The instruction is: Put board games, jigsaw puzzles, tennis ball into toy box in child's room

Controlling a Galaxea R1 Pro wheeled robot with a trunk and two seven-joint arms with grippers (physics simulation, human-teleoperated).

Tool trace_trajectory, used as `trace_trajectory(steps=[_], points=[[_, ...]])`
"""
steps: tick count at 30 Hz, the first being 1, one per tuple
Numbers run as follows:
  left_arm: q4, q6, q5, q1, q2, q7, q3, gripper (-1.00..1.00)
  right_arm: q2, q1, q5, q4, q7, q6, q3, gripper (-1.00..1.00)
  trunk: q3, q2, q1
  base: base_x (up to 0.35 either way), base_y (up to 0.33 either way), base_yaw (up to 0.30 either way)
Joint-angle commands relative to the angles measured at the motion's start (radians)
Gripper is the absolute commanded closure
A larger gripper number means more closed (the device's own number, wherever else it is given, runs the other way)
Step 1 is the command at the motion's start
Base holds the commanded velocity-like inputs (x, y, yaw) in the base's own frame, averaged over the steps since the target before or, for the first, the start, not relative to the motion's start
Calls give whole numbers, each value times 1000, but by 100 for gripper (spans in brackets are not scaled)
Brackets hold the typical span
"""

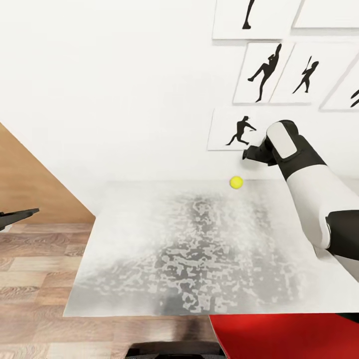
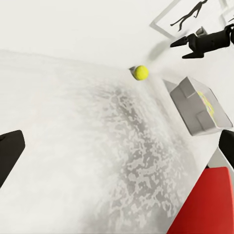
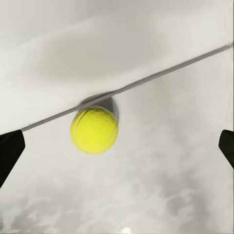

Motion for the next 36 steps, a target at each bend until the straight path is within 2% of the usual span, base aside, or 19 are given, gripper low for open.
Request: trace_trajectory(steps=[1,3,7,25,36], points=[[0,11,-1,-1,1,-4,0,-100,-1,-3,0,5,-8,-5,7,-100,-3,-2,0,0,0,0],[0,11,-1,-1,1,-4,0,-100,-1,-6,34,22,-7,-21,6,-100,-7,-2,0,0,0,0],[0,11,-1,-1,1,-4,0,-100,-1,-8,55,32,-6,-31,6,-100,-13,-2,0,0,0,0],[0,11,-1,-1,2,-4,0,-100,-4,-5,64,31,6,-36,7,-100,-43,-2,0,0,0,0],[0,10,-1,-1,2,-4,-1,-100,-4,-1,64,25,6,-79,11,-100,-58,-2,0,0,0,0]])
